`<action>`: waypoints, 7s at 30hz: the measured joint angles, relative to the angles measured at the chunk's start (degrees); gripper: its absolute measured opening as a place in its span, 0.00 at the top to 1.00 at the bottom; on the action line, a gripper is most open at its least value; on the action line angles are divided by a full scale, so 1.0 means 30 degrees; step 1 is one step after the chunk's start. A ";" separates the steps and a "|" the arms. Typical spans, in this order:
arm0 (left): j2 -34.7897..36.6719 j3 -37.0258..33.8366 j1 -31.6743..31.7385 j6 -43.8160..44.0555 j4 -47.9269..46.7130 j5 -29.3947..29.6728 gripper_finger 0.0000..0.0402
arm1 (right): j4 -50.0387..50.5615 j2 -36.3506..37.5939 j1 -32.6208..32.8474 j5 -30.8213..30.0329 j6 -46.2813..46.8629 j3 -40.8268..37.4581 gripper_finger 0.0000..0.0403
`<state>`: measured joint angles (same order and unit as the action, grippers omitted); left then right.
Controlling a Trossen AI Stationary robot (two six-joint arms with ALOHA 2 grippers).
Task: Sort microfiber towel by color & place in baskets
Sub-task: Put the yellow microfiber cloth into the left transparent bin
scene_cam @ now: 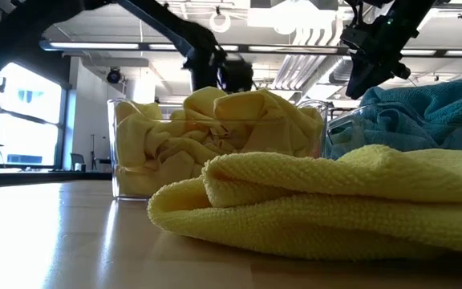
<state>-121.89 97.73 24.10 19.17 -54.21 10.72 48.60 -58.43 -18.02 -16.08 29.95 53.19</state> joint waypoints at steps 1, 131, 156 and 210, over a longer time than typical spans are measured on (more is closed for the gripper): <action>0.0419 0.0006 -0.0047 0.0024 0.0042 0.0074 1.00 | 0.0000 0.0000 0.0000 0.0000 0.0000 0.0000 0.79; 0.2639 0.3526 -1.1312 1.9034 -0.3298 0.1944 0.74 | 0.3257 -0.0015 0.5523 0.1953 0.0878 -0.0007 0.79; 0.9836 -0.4294 -1.1925 0.2552 -0.2056 0.6069 0.93 | 0.1928 -0.3932 0.9367 -0.2291 0.7598 0.4474 0.97; 2.5108 -1.6699 -1.1214 0.3059 0.0509 0.0038 0.95 | 0.6600 -2.6730 1.6597 0.4438 2.2980 2.1626 0.39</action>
<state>-46.57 47.64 -9.54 28.34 -52.69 10.83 68.40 -138.63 31.77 -2.76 98.90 118.07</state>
